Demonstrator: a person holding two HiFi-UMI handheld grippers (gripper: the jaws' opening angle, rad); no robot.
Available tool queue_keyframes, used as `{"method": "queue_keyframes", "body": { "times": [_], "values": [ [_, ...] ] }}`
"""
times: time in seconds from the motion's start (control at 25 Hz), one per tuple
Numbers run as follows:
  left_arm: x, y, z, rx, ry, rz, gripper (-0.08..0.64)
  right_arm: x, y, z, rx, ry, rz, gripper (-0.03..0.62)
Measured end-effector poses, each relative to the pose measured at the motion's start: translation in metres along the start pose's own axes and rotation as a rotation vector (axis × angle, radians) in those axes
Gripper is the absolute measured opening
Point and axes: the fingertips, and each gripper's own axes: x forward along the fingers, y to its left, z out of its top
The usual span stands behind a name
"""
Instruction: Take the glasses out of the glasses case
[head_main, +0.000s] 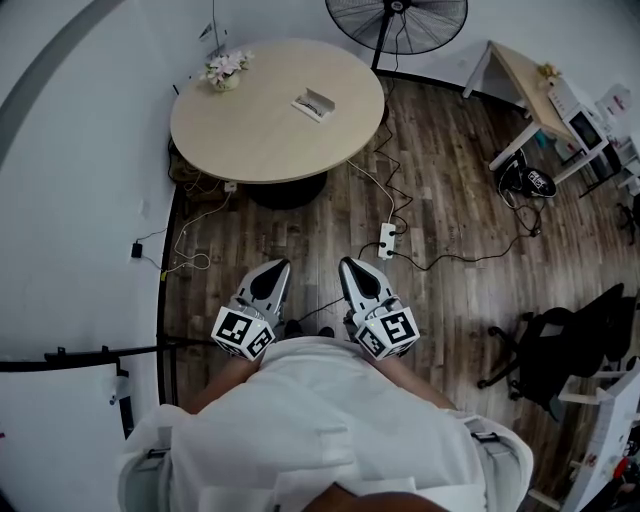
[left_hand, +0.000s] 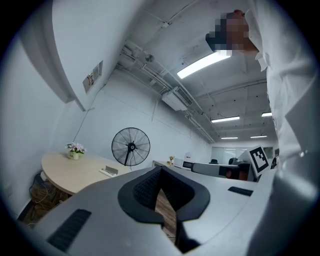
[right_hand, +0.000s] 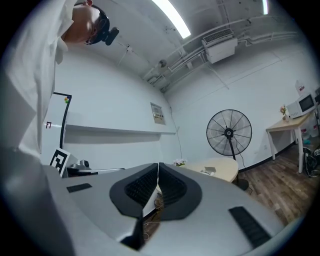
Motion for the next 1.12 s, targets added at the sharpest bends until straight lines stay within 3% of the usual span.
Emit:
{"method": "queue_keyframes", "body": {
  "times": [0.32,0.64,1.12],
  "values": [
    [0.009,-0.011,-0.007,0.009,0.015,-0.004,0.012,-0.019,-0.009,0.003,-0.001,-0.029,0.016,0.025],
    [0.014,-0.025,-0.01,0.006,0.032,-0.006,0.012,-0.048,-0.028,0.003,0.027,-0.033,-0.029,0.025],
    [0.02,-0.024,-0.01,-0.015,0.029,-0.004,0.012,-0.045,-0.035,0.002,0.039,-0.03,-0.028,0.025]
  ]
}}
